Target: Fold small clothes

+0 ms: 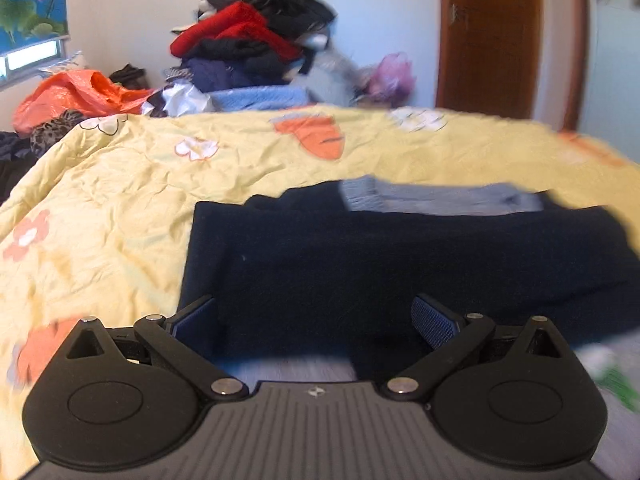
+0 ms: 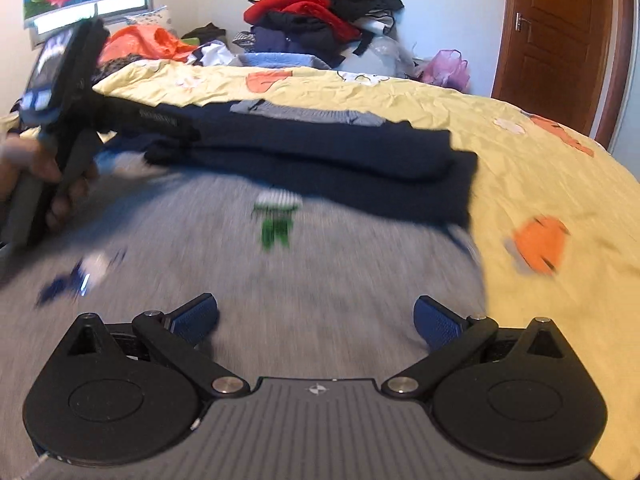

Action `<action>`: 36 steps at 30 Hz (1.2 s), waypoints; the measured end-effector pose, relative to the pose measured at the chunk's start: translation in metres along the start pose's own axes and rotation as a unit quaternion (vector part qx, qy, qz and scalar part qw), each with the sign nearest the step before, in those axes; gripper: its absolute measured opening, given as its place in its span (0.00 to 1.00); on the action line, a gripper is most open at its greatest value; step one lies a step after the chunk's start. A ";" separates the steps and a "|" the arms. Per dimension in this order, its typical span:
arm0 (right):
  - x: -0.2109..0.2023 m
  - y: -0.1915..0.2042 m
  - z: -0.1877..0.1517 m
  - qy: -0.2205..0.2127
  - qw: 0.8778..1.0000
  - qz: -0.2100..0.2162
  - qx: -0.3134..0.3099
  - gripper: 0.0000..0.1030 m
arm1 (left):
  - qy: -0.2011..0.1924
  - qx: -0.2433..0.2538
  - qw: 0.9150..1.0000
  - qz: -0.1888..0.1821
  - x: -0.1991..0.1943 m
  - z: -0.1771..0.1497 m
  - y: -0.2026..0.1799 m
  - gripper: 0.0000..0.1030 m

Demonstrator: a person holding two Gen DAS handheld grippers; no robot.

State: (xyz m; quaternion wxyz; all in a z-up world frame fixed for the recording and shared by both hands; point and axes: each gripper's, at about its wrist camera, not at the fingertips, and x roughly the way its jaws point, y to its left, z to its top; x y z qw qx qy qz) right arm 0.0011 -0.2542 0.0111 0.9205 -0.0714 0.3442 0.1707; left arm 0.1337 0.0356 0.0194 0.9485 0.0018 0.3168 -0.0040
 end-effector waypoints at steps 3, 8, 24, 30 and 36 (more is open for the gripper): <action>-0.018 -0.006 -0.014 0.002 1.000 -0.002 -0.002 1.00 | 0.012 -0.008 0.997 -0.077 -0.051 -0.029 0.001 1.00; -0.028 0.000 -0.017 0.013 1.000 -0.008 -0.003 1.00 | 0.058 0.047 0.988 -0.133 -0.112 -0.100 -0.014 1.00; -0.046 0.014 -0.037 0.004 0.998 0.043 -0.034 1.00 | 0.154 0.010 0.986 -0.066 -0.230 -0.176 0.104 1.00; -0.044 0.020 -0.038 0.005 0.998 0.045 -0.032 1.00 | 0.141 -0.231 0.946 -0.178 -0.255 -0.178 0.171 1.00; -0.055 0.019 -0.034 0.045 0.996 0.072 -0.014 1.00 | 0.190 -0.315 0.893 -0.259 -0.229 -0.188 0.172 1.00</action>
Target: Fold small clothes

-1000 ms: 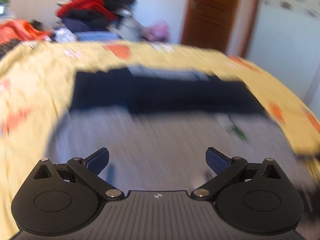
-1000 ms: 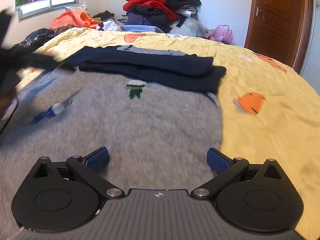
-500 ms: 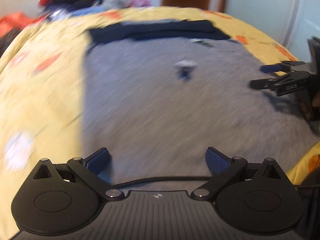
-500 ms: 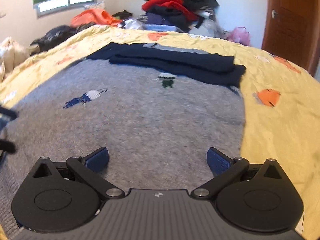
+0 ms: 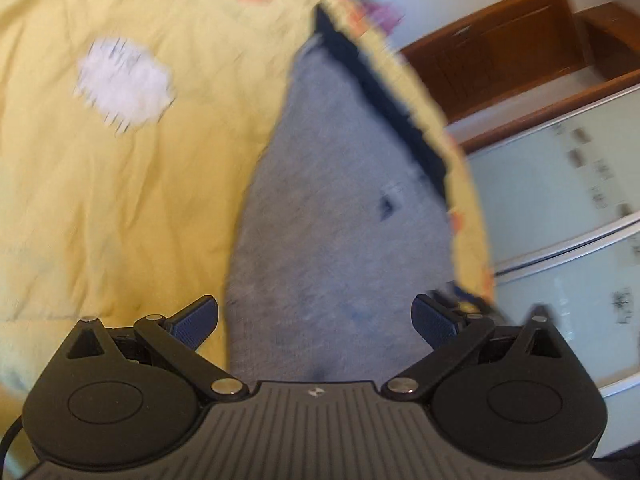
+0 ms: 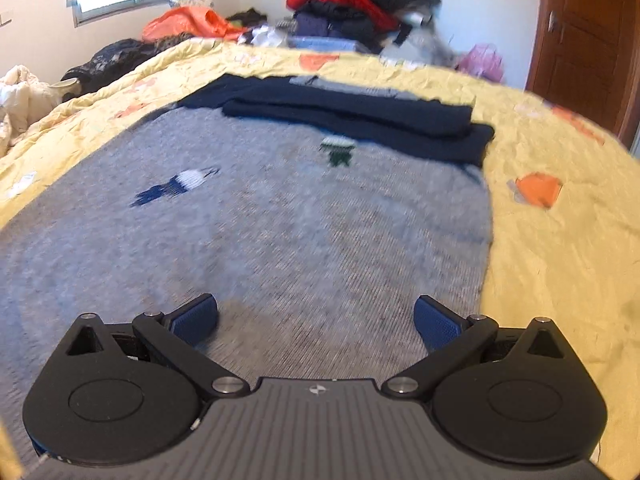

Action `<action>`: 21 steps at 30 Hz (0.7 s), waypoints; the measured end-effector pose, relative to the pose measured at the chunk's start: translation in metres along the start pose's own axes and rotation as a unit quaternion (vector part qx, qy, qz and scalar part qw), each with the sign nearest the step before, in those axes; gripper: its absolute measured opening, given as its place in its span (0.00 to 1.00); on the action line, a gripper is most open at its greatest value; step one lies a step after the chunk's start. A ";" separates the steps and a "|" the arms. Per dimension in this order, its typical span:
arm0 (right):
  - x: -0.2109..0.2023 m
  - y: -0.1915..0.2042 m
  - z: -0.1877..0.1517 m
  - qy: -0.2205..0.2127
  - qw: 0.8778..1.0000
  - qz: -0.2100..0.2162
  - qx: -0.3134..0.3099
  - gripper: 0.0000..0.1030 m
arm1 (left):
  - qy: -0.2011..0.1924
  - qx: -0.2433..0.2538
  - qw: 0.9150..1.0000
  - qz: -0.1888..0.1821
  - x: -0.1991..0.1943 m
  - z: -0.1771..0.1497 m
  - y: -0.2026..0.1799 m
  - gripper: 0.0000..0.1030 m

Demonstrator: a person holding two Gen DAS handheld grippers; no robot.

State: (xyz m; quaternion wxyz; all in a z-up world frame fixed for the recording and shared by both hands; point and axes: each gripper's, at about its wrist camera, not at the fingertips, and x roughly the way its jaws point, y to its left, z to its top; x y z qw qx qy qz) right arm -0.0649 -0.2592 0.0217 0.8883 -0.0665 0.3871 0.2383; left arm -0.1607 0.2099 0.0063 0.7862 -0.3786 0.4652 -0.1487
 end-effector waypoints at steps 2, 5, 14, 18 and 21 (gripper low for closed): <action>-0.010 -0.005 -0.002 0.011 0.999 0.031 0.030 1.00 | 0.009 -0.006 1.000 -0.003 0.002 0.002 0.002 1.00; -0.026 -0.023 -0.006 0.020 0.992 0.074 0.104 1.00 | 0.021 -0.032 0.999 -0.021 0.006 0.007 0.006 1.00; -0.063 -0.103 -0.037 0.034 0.938 0.114 0.326 1.00 | 0.023 -0.030 0.998 -0.042 0.012 0.006 0.001 0.94; -0.069 -0.118 -0.053 0.051 0.918 0.143 0.366 1.00 | 0.034 0.014 0.999 -0.029 0.018 -0.002 -0.010 0.80; -0.074 -0.121 -0.060 0.077 0.912 0.166 0.366 1.00 | 0.037 0.018 0.999 -0.032 0.019 -0.003 -0.011 0.80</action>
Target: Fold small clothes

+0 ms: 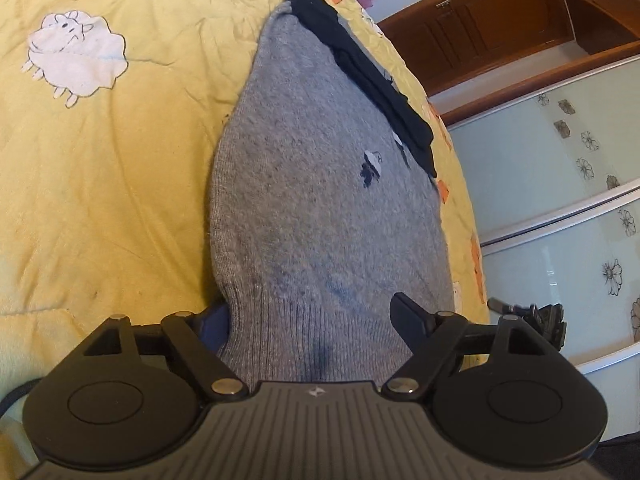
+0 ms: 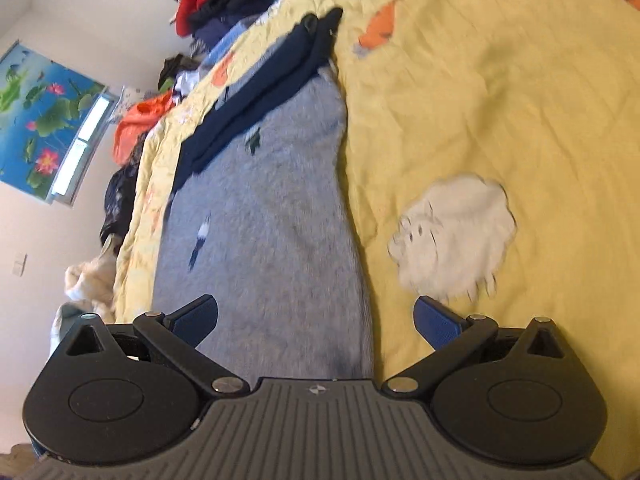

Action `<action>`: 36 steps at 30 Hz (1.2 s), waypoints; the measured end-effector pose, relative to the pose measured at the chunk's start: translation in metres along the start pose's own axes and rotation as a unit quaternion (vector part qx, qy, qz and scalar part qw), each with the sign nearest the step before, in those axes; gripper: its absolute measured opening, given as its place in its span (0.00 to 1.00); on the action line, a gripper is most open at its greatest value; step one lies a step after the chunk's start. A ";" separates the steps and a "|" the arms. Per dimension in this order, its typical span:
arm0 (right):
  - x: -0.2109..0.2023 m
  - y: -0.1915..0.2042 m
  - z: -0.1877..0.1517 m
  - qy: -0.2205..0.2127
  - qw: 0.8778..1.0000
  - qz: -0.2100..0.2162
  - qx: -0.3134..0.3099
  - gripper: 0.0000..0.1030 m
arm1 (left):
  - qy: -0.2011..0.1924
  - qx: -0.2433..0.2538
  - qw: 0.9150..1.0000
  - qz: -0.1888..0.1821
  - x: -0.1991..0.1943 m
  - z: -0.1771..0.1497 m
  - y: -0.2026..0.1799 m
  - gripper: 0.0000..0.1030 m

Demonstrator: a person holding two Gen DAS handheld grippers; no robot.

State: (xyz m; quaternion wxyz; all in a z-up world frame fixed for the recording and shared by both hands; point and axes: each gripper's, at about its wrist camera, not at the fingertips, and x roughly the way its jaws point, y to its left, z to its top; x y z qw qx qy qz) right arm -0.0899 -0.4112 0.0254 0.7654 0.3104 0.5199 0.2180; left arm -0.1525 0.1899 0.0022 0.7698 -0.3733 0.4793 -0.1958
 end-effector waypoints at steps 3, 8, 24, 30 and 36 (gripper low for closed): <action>-0.007 -0.004 -0.007 0.041 0.999 0.017 0.007 1.00 | 0.006 0.006 1.000 0.001 0.002 -0.003 -0.001 0.69; 0.001 -0.012 -0.028 0.081 0.990 0.101 0.063 1.00 | 0.040 0.019 0.999 0.030 0.018 -0.007 -0.003 0.15; 0.007 -0.020 -0.045 0.092 0.991 0.074 0.069 0.29 | 0.040 -0.009 0.998 0.048 0.002 -0.002 0.008 0.15; 0.009 -0.021 -0.045 0.087 0.985 0.120 0.084 0.60 | 0.032 -0.036 0.998 0.049 -0.007 0.000 0.020 0.15; 0.022 -0.011 -0.049 0.112 0.991 0.066 0.032 0.06 | 0.021 0.030 0.994 0.102 -0.003 -0.004 0.000 0.05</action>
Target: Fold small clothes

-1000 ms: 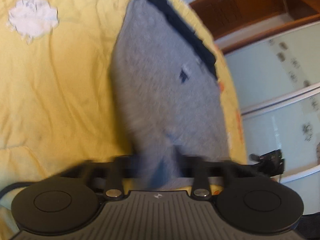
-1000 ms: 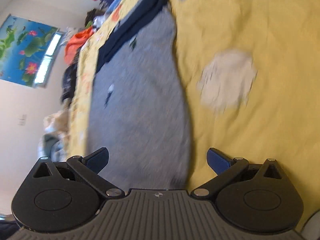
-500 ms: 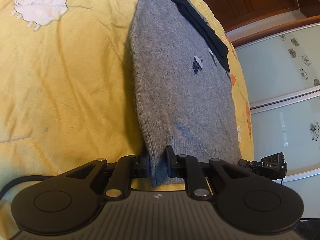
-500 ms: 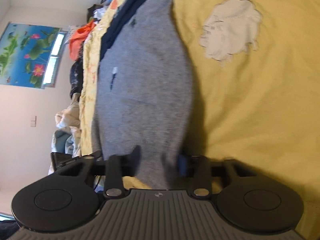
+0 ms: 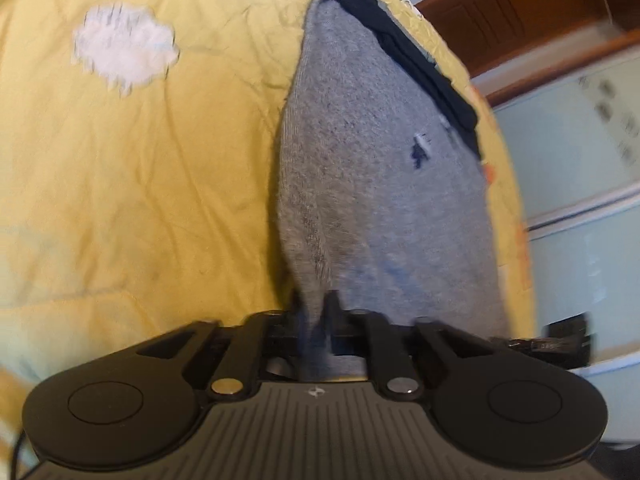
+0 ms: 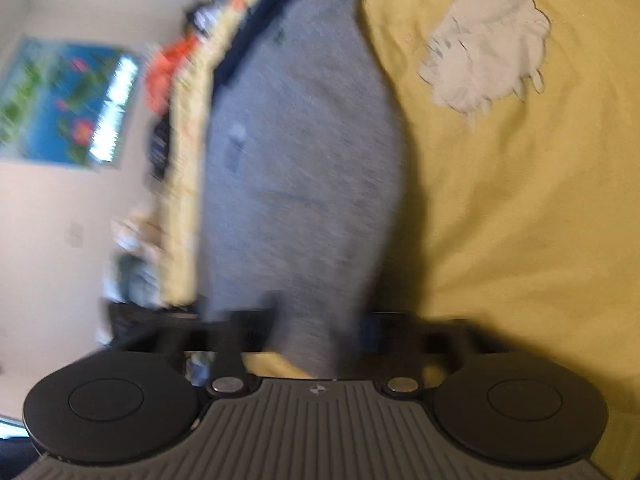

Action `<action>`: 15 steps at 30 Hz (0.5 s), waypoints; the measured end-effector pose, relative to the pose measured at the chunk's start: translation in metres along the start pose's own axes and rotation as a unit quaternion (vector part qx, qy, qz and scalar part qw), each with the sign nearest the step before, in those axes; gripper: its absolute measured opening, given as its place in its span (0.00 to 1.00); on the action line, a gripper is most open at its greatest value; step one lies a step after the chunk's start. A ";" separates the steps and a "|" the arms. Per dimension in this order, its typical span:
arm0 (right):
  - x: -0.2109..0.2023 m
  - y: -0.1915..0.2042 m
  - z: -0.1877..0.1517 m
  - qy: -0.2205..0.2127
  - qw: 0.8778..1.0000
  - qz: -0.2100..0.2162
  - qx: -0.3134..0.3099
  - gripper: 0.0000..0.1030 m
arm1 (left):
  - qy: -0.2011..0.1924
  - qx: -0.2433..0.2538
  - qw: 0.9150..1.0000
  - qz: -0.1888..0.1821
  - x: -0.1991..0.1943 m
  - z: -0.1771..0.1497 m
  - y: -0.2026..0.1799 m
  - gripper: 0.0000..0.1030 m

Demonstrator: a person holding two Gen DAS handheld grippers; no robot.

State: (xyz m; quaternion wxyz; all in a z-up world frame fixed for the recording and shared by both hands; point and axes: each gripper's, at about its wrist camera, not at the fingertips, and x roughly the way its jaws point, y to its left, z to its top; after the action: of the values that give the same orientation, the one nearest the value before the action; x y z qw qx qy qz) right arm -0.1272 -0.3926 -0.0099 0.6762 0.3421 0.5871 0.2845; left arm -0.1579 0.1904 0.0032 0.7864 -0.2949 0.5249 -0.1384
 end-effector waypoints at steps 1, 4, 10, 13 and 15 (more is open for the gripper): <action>0.000 -0.001 -0.002 0.000 1.000 0.005 -0.004 0.06 | -0.003 0.012 1.000 0.004 -0.002 0.000 -0.003 0.05; -0.005 0.006 -0.005 -0.019 0.999 -0.006 -0.027 0.08 | -0.019 0.031 0.999 -0.004 -0.012 0.002 -0.010 0.05; -0.029 0.017 0.014 -0.086 0.993 0.082 -0.024 0.08 | -0.068 0.039 0.996 -0.049 -0.037 0.030 -0.021 0.05; -0.042 0.029 0.039 -0.130 0.984 0.120 -0.027 0.08 | -0.102 0.054 0.991 -0.063 -0.048 0.059 -0.032 0.05; -0.048 0.036 0.064 -0.160 0.976 0.144 -0.029 0.08 | -0.129 0.059 0.987 -0.071 -0.051 0.085 -0.042 0.05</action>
State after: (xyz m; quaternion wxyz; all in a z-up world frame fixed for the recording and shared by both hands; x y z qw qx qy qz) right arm -0.0702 -0.4169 0.0522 0.7230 0.4447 0.4074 0.3370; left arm -0.0979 0.2113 0.0894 0.8516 -0.3001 0.3876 -0.1858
